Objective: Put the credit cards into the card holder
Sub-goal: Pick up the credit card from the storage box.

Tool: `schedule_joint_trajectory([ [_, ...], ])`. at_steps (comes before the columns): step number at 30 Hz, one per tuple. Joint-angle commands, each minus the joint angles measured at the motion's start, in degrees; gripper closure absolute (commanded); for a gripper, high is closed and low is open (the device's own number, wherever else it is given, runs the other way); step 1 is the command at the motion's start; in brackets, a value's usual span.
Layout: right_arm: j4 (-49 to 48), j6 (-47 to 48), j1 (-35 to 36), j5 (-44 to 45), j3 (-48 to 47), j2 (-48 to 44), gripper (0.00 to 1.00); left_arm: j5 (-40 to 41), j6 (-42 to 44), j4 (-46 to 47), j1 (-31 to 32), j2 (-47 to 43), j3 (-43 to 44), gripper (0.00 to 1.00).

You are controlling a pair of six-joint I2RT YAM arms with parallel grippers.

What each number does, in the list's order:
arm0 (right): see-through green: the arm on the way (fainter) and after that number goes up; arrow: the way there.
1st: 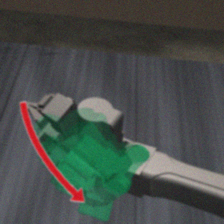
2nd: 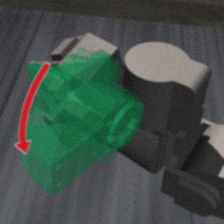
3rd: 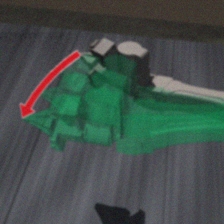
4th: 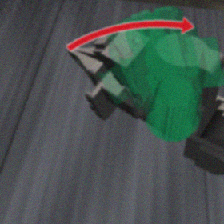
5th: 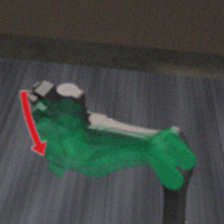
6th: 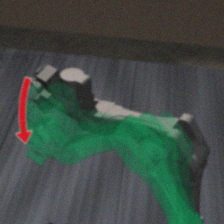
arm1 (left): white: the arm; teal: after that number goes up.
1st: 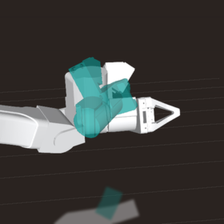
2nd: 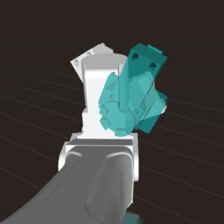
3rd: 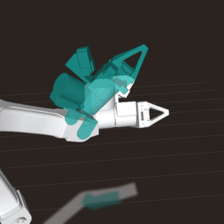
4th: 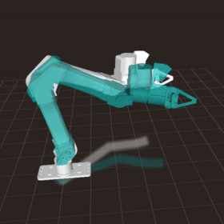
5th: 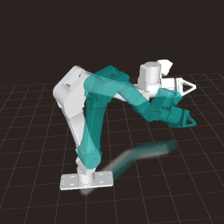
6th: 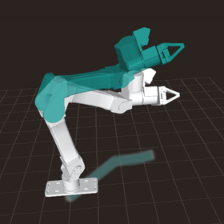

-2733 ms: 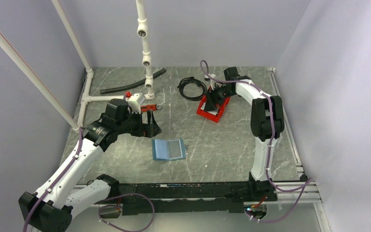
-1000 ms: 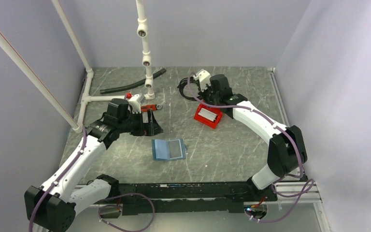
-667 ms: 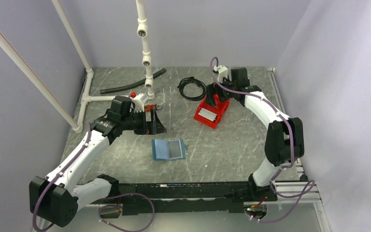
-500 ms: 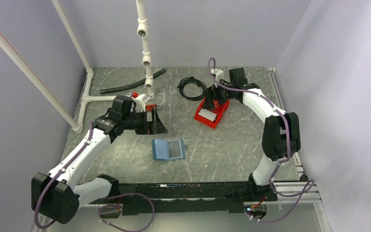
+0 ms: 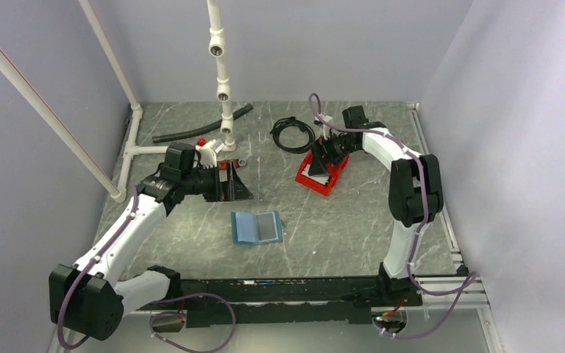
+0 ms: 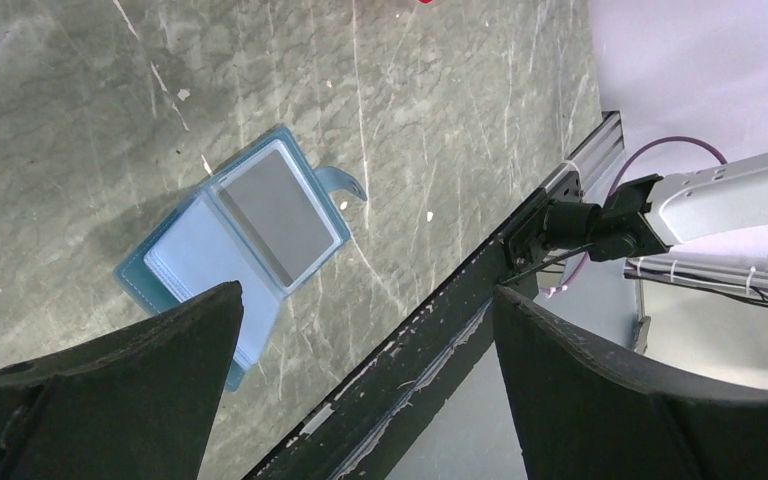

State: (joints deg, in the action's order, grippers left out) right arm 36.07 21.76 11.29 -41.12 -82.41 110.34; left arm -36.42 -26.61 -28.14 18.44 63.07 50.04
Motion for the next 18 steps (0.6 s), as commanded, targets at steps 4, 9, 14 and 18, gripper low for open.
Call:
schedule_joint_trajectory([
  [4, 2.11, 2.86, 0.80, -0.27, -4.47, 3.37, 0.00, -2.88, 1.12, 2.06, -0.42, -0.05, 0.41, 0.01],
  [9, 1.48, 2.63, 1.36, 1.81, -4.51, 4.97, 0.00, -2.70, 1.14, 2.03, -0.51, -0.20, 0.33, 0.00],
  [14, 2.12, 2.72, 2.29, 2.42, -4.39, 5.41, 0.01, -2.71, 1.21, 1.86, -0.59, -0.23, 0.32, 0.01],
  [18, 1.86, 2.35, 2.38, 0.34, -3.00, 3.40, 0.05, -2.87, 1.30, 1.94, -0.68, -0.30, 0.30, 0.01],
])
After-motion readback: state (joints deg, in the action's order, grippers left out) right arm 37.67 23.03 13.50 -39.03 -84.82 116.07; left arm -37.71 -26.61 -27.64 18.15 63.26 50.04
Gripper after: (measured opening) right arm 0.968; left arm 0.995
